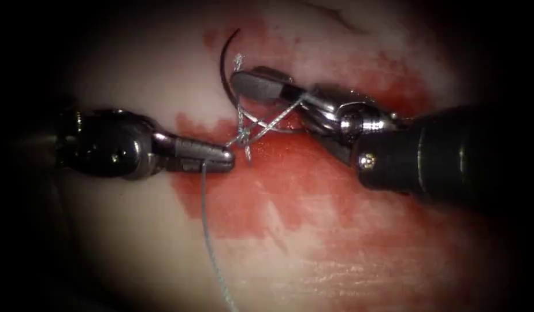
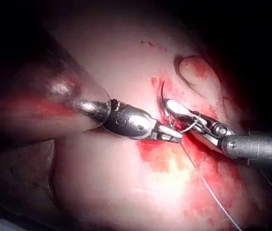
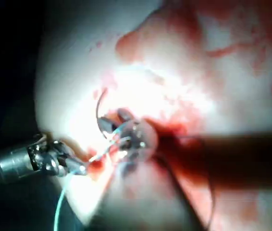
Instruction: Wound Closure
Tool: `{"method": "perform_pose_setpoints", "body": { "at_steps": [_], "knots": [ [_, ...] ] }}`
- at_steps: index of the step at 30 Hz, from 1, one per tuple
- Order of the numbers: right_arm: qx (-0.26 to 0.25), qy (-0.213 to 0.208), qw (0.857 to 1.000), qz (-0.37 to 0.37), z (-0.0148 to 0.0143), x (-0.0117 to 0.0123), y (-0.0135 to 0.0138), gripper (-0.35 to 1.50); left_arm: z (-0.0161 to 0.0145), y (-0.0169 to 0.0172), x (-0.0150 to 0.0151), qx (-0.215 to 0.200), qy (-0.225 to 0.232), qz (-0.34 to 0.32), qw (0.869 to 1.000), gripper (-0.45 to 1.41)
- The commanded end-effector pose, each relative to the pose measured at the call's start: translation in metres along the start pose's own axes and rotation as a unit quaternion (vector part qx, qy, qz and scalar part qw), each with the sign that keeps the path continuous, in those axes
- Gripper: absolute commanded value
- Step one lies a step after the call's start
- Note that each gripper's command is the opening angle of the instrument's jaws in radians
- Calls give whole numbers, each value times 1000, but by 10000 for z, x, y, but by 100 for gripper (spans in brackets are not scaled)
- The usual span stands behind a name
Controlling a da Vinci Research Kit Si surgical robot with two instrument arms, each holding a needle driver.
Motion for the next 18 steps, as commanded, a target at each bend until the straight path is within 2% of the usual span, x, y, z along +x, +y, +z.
{"method": "perform_pose_setpoints", "body": {
  "at_steps": [1, 3, 8, 10, 12, 14, 18],
  "knots": [
    [2, 1, 1000, 3, 11, -3, -11, 40, 4, -3, -6, -1, 1, 1, 1000, -35],
    [2, 1, 1000, 4, 15, -5, -14, 27, 3, -3, -6, 0, 0, 1, 1000, -35],
    [8, -1, 1000, 4, 23, -11, -18, 24, 1, -3, -5, -1, 1, 1, 1000, -35],
    [9, -2, 1000, 5, 23, -10, -19, -15, -2, -3, -3, -1, 0, 0, 1000, -35],
    [8, -4, 1000, 5, 20, -9, -18, -28, -4, -3, -3, 0, -1, 0, 1000, -35],
    [10, 0, 1000, 4, 14, -8, -16, -28, -5, -3, -3, 0, -1, 0, 1000, -35],
    [15, 0, 1000, 6, 7, -5, -12, -2, -4, -3, -4, 0, -2, 0, 1000, -35]
  ]
}}
